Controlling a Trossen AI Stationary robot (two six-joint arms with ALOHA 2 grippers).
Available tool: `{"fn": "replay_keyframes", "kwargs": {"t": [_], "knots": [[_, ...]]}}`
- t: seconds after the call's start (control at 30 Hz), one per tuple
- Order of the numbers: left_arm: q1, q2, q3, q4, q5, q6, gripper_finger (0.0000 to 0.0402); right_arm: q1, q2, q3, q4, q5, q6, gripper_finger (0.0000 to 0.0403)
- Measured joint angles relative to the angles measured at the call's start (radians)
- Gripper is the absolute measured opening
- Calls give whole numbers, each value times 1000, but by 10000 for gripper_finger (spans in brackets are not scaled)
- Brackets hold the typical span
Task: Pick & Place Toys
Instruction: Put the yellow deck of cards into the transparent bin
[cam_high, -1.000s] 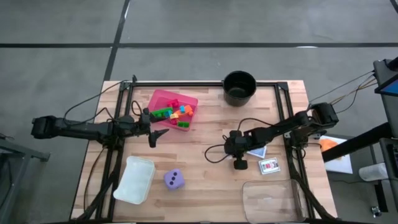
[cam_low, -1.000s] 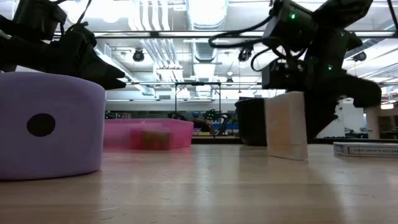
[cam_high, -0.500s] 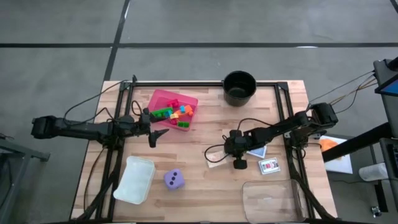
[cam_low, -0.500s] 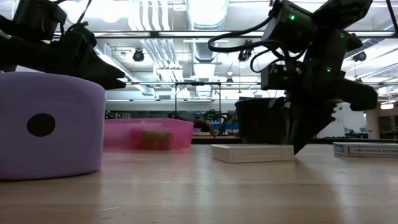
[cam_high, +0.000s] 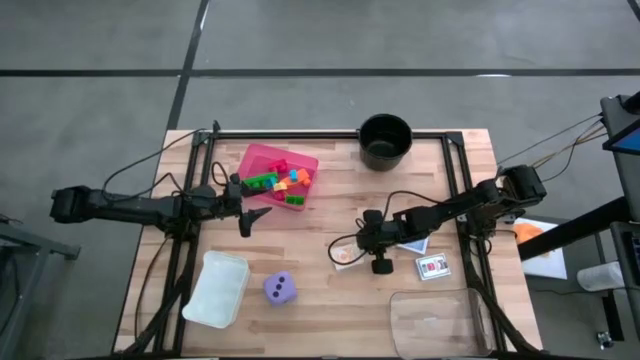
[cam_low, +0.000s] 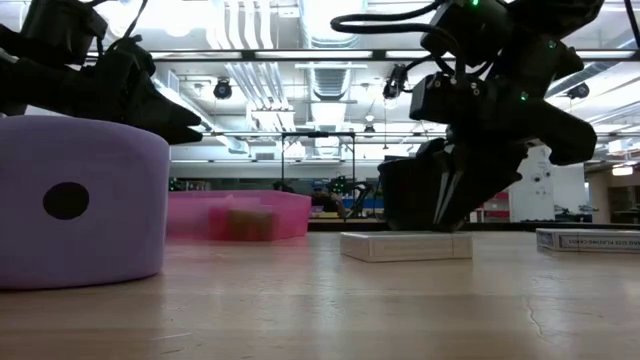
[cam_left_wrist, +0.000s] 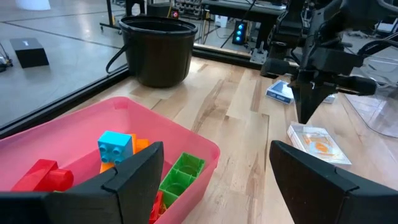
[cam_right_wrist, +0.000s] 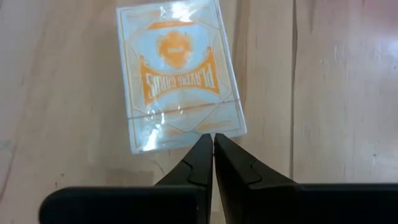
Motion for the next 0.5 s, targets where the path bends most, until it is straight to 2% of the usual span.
{"fn": "replay_keyframes", "kwargs": {"t": [0.5], "knots": [[0, 0, 0, 0, 0, 0, 295, 10, 24, 0, 53, -36, -18, 18]]}}
